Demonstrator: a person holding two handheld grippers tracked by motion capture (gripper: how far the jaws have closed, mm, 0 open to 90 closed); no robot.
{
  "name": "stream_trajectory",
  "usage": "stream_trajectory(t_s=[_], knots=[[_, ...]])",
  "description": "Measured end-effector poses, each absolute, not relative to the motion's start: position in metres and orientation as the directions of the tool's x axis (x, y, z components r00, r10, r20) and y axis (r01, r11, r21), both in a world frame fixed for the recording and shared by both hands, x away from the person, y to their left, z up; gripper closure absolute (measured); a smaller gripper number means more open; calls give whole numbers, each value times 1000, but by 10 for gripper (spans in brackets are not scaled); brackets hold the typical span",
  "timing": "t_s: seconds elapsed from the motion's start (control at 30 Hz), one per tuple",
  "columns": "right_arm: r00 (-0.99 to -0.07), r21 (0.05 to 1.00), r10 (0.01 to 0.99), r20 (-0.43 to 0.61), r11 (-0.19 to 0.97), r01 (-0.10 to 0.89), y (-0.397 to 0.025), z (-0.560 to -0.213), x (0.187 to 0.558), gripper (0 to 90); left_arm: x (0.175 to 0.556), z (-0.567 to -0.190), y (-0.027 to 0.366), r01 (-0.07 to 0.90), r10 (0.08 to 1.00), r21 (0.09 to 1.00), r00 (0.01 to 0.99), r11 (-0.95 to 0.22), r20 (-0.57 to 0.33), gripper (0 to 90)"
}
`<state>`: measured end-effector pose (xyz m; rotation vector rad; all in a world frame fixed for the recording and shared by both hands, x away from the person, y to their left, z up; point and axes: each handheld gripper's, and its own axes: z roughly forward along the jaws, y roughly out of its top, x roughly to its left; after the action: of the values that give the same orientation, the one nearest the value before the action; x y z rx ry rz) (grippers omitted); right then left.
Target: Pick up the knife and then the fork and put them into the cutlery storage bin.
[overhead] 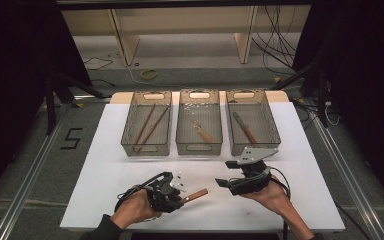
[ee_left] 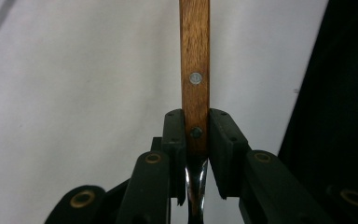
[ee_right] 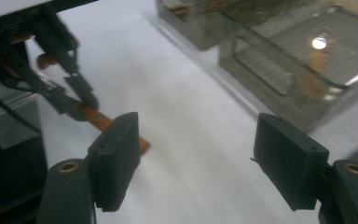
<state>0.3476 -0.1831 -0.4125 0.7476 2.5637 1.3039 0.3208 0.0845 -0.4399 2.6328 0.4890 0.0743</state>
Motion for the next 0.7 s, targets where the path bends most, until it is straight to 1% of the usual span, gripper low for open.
stream_trajectory(t_s=[0.23,0.43,0.7], knots=[[-930,755,364,57,593,278,-161,-417,335,317,316,-435,73,287,314,458,949,-841,-17,769],[-961,712,275,33,668,216,-147,-423,327,320,312,-431,63,252,277,452,961,-856,-11,769],[-978,642,208,2,750,161,-139,-432,322,359,309,-426,55,212,235,442,972,-872,-2,769]])
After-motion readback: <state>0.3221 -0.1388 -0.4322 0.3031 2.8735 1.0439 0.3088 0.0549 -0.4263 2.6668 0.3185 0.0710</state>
